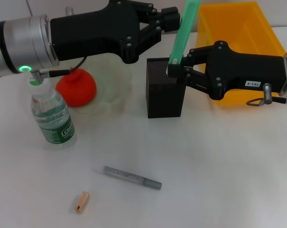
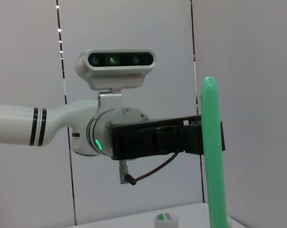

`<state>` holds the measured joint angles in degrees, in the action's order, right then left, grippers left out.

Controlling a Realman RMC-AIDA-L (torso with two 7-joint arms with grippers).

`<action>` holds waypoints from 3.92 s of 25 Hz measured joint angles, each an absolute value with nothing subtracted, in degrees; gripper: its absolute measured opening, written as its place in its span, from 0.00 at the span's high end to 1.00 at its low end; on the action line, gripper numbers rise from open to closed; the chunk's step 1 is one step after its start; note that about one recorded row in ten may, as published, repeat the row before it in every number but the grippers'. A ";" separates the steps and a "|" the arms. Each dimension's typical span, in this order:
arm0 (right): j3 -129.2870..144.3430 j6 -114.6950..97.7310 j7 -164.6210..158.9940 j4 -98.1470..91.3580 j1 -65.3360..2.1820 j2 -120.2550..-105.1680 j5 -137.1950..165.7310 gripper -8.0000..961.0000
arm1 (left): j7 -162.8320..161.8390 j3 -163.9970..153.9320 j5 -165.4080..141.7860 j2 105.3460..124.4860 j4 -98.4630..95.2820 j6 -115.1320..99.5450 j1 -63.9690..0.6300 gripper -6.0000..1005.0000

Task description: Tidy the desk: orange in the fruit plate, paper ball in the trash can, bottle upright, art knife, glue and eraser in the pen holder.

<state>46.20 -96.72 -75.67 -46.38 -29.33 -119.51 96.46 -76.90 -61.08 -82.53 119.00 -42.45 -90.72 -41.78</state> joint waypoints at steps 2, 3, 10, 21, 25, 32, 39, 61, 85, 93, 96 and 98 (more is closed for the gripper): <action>46.20 -96.73 -75.67 -46.47 -29.19 -119.52 96.15 0.83 | -76.68 -61.08 -82.21 119.00 -42.45 -90.54 -41.59 0.95; 46.16 -96.73 -75.67 -46.52 -29.10 -119.52 96.00 0.83 | -76.65 -61.05 -82.01 119.00 -42.45 -90.33 -41.47 0.95; 45.67 -96.67 -75.86 -47.46 -27.90 -119.38 95.84 0.83 | -76.54 -61.00 -81.77 118.93 -42.65 -88.98 -40.65 0.82; 45.83 -95.01 -79.98 -54.49 -24.51 -119.05 97.19 0.82 | -75.89 -60.28 -81.35 118.63 -42.49 -88.56 -39.45 0.71; 45.90 -93.91 -82.83 -59.91 -23.41 -119.05 100.36 0.82 | -76.39 -60.15 -80.12 118.54 -42.57 -88.43 -38.19 0.70; 45.61 -93.08 -86.69 -68.15 -23.23 -119.12 107.38 0.82 | -76.63 -60.33 -79.75 118.36 -42.43 -88.73 -37.03 0.70; 45.96 -93.08 -90.13 -75.65 -22.65 -119.18 111.33 0.82 | -77.29 -60.42 -80.08 118.14 -42.42 -89.04 -36.51 0.70; 55.07 -88.58 -96.15 -90.39 -26.99 -119.22 132.25 0.81 | -78.84 -59.63 -79.87 115.93 -35.96 -88.90 -38.98 0.69; 82.65 -79.35 -100.75 -96.81 -29.58 -119.52 167.18 0.80 | -77.97 -59.23 -79.53 117.46 -36.02 -89.13 -37.76 0.68; 84.56 -79.24 -99.37 -98.11 -31.02 -119.31 167.34 0.80 | -77.37 -58.77 -79.53 117.91 -36.19 -89.29 -36.89 0.68; 84.57 -79.18 -99.12 -97.99 -31.20 -119.28 167.36 0.80 | -77.31 -58.44 -79.53 117.95 -36.22 -89.34 -36.73 0.68; 84.47 -79.17 -99.10 -97.90 -31.15 -119.27 167.37 0.80 | -77.22 -58.25 -79.53 117.95 -36.28 -89.37 -36.68 0.68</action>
<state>84.48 -79.17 -99.10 -97.90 -31.15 -119.27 167.37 -77.22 -58.25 -79.53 117.95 -36.28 -89.37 -36.68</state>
